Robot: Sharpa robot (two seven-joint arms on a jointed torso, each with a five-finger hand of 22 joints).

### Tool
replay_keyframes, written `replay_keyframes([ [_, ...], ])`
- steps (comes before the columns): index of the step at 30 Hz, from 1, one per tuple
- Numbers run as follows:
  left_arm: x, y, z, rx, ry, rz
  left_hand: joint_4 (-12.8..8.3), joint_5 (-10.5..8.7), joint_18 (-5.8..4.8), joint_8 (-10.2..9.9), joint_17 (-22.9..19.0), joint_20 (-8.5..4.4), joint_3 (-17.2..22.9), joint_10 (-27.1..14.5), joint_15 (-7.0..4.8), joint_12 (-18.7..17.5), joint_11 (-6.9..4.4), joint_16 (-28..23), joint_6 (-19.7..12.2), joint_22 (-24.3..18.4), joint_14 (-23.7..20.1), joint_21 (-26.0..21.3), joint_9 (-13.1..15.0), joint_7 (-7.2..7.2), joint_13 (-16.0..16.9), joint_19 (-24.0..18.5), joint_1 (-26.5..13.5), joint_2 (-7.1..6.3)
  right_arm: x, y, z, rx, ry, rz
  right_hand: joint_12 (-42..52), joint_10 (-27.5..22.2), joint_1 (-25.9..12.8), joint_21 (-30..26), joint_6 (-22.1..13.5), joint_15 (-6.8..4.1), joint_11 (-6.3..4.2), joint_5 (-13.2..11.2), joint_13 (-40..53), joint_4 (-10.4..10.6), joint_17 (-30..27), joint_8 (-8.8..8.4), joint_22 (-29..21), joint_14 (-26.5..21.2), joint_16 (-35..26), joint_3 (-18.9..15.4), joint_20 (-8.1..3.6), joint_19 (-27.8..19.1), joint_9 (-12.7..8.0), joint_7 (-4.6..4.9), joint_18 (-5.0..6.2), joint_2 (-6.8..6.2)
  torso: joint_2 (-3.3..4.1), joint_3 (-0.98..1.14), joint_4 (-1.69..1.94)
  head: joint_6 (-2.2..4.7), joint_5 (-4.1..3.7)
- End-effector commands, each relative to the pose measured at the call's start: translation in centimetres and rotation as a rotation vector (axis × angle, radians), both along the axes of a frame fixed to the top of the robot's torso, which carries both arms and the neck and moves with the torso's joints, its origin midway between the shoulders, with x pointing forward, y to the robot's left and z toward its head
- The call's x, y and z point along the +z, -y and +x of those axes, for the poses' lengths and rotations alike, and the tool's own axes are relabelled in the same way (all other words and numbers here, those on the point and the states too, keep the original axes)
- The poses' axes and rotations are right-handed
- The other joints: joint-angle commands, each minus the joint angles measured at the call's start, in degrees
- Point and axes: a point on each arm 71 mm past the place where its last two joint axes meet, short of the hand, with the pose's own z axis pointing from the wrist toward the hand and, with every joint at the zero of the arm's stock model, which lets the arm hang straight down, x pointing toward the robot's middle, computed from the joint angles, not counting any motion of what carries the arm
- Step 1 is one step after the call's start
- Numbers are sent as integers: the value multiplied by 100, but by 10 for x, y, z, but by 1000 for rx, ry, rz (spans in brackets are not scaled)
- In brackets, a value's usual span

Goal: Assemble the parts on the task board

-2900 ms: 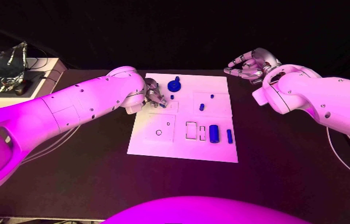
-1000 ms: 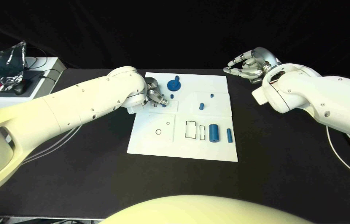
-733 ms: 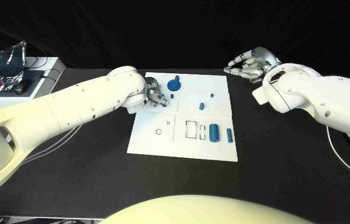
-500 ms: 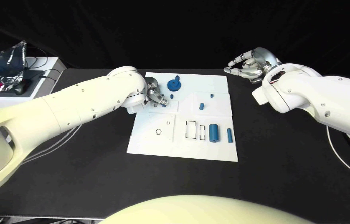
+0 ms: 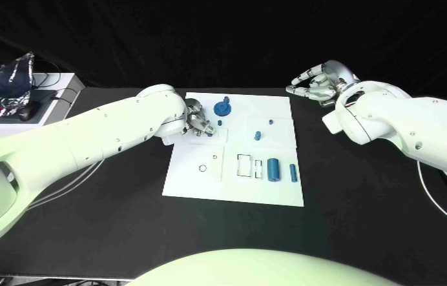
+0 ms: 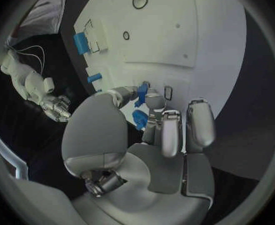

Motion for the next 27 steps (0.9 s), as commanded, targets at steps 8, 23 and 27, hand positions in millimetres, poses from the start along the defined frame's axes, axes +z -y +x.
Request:
replay_keyframes([
  [8, -5, -1, -3, -12, -28, 15, -256, 31, -102, -17, 1221, 16, 283, 1, 25, -16, -1, -13, 22, 13, 515, -28, 0, -27, 5, 2, 92, 56, 0, -1, 0, 18, 1, -5, -32, -57, -53, -14, -35, -54, -1, 33, 680, -1, 910, 33, 953, 455, -20, 42, -45, 258, 7, -4, 71, 15, 3, -1, 3, -2, 6],
  [23, -5, -1, -3, -10, -29, 5, -208, 10, -99, -17, 1208, 15, 246, -4, 25, -23, 5, -20, 34, 3, 511, -35, 4, -19, -11, -6, 42, 27, 0, -1, 0, 18, 2, -4, -31, -56, -73, -25, -56, -56, -3, 32, 680, -3, 904, 66, 948, 454, -24, 60, -47, 256, 27, -6, 73, 11, 3, -4, 4, -21, 2],
  [27, -5, -1, -3, -10, -30, 4, -169, 0, -98, -17, 1193, 15, 188, -12, 28, -27, 9, -28, 40, -2, 507, -40, 7, -16, -18, -10, -3, -4, 0, -1, 0, 17, 3, -4, -31, -56, -73, -25, -56, -56, -3, 32, 680, -3, 904, 66, 948, 454, -24, 60, -47, 256, 27, -6, 73, 11, 1, -4, 2, -17, 3],
])
